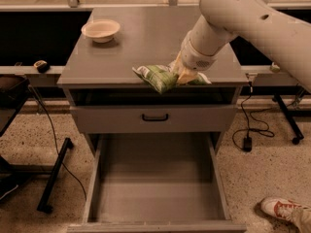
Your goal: Place green jalapeno chip bag into middle drawer
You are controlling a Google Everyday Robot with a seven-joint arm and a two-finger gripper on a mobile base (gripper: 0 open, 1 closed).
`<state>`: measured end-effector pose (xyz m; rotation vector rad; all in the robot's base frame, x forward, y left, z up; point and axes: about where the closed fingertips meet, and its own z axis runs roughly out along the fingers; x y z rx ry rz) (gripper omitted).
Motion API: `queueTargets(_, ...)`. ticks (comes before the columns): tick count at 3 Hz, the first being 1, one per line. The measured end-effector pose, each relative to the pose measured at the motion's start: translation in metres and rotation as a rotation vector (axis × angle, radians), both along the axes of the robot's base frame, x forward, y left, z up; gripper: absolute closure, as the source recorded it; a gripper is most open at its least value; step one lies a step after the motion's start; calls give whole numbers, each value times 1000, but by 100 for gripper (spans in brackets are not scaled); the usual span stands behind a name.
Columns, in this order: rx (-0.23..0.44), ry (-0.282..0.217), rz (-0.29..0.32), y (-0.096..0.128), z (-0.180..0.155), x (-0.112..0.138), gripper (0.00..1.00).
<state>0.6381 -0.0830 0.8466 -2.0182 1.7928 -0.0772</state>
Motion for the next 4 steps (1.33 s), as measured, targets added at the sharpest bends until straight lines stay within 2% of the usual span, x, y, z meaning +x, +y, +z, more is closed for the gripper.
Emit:
queueTargets(1, -49, 56, -30, -10, 9, -19, 100)
queueTargets(2, -137, 168, -143, -36, 38, -82, 100)
queueTargets(3, -155, 280, -221, -50, 39, -140, 100)
queueTargets(4, -154, 285, -226, -52, 34, -143, 100)
